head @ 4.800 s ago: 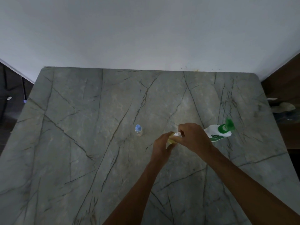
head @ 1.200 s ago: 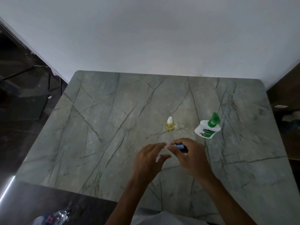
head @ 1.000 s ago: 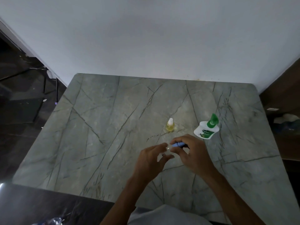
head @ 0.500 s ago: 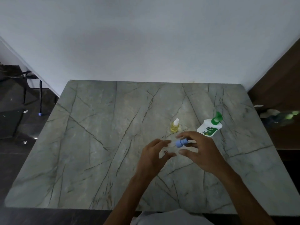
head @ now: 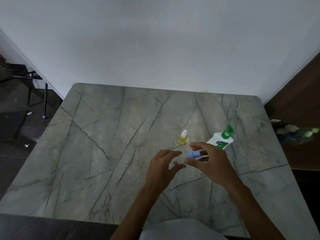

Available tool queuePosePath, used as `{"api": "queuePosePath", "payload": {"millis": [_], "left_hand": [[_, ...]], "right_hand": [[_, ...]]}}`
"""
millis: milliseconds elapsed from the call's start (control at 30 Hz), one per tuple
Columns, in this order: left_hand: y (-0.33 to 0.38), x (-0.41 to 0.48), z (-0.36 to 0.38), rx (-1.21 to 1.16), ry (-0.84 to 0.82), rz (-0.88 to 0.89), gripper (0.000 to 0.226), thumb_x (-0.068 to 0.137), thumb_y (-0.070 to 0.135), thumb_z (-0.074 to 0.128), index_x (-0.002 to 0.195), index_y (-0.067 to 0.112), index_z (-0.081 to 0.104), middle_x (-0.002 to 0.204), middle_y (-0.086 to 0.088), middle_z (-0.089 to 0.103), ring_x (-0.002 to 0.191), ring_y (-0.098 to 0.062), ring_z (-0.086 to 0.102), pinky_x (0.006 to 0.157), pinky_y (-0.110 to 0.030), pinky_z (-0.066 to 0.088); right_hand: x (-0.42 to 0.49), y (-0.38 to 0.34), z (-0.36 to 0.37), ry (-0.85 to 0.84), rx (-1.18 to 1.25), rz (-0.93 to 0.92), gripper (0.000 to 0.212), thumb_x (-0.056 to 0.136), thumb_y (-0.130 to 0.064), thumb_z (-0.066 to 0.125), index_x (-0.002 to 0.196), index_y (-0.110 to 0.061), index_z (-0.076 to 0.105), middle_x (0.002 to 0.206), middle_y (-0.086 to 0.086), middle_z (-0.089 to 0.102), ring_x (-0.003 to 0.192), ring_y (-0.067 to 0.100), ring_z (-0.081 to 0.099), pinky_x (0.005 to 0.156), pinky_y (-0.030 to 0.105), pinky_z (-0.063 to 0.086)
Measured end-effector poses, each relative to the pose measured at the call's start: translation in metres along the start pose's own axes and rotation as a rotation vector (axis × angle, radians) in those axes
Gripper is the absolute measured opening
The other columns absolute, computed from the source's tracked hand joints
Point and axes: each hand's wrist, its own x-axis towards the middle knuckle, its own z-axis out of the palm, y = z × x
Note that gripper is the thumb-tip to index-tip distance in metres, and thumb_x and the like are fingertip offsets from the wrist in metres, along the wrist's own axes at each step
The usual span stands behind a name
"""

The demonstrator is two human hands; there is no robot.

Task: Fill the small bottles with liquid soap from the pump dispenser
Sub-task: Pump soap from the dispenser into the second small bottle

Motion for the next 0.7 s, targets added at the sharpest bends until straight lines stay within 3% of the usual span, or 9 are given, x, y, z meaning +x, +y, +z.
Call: {"api": "queuePosePath", "payload": {"millis": [100, 200, 300, 400, 567, 700], "left_hand": [[0.007, 0.002, 0.005, 0.004, -0.002, -0.025, 0.044, 0.079, 0.047, 0.067, 0.114, 0.021, 0.068, 0.108, 0.003, 0.069, 0.096, -0.010, 0.061, 0.080, -0.023, 0.051], [0.007, 0.001, 0.013, 0.025, -0.028, -0.055, 0.042, 0.080, 0.040, 0.072, 0.116, 0.020, 0.067, 0.109, 0.001, 0.069, 0.096, -0.012, 0.062, 0.080, -0.031, 0.055], [0.009, -0.001, 0.019, 0.044, -0.032, -0.067, 0.040, 0.081, 0.039, 0.071, 0.116, 0.021, 0.066, 0.110, 0.001, 0.068, 0.096, -0.013, 0.061, 0.079, -0.032, 0.055], [0.010, -0.002, 0.021, 0.045, -0.025, -0.087, 0.044, 0.079, 0.048, 0.066, 0.116, 0.024, 0.067, 0.110, 0.004, 0.069, 0.098, -0.010, 0.061, 0.081, -0.027, 0.054], [0.009, -0.005, 0.023, 0.049, -0.041, -0.115, 0.044, 0.080, 0.048, 0.063, 0.116, 0.024, 0.066, 0.110, 0.005, 0.069, 0.097, -0.008, 0.062, 0.081, -0.026, 0.054], [-0.004, -0.011, 0.015, 0.047, -0.006, -0.176, 0.044, 0.079, 0.050, 0.066, 0.114, 0.022, 0.067, 0.109, 0.006, 0.070, 0.096, -0.006, 0.063, 0.082, -0.026, 0.055]], "right_hand": [[0.002, 0.007, -0.005, 0.004, -0.055, -0.061, 0.020, 0.077, -0.030, 0.079, 0.095, -0.023, 0.072, 0.087, -0.017, 0.069, 0.080, 0.000, 0.066, 0.072, 0.009, 0.052], [0.000, 0.014, -0.009, -0.072, 0.057, -0.049, 0.035, 0.072, -0.016, 0.084, 0.102, -0.024, 0.067, 0.102, -0.013, 0.069, 0.094, 0.005, 0.067, 0.082, 0.017, 0.056], [-0.001, 0.014, -0.014, -0.090, 0.017, 0.037, 0.055, 0.068, -0.040, 0.083, 0.117, -0.025, 0.063, 0.106, -0.018, 0.063, 0.091, -0.004, 0.062, 0.074, 0.004, 0.050], [-0.001, 0.020, -0.014, -0.088, -0.020, 0.002, 0.042, 0.077, -0.052, 0.066, 0.102, -0.019, 0.073, 0.086, -0.014, 0.072, 0.075, -0.004, 0.066, 0.066, 0.009, 0.049], [0.000, 0.031, -0.016, -0.046, -0.082, -0.016, 0.012, 0.082, -0.024, 0.075, 0.093, -0.017, 0.075, 0.079, -0.014, 0.069, 0.086, -0.009, 0.062, 0.065, 0.002, 0.044], [0.004, 0.040, -0.029, 0.043, -0.043, 0.047, 0.006, 0.082, -0.019, 0.075, 0.086, -0.022, 0.074, 0.077, -0.014, 0.070, 0.080, -0.006, 0.063, 0.061, 0.004, 0.044]]}}
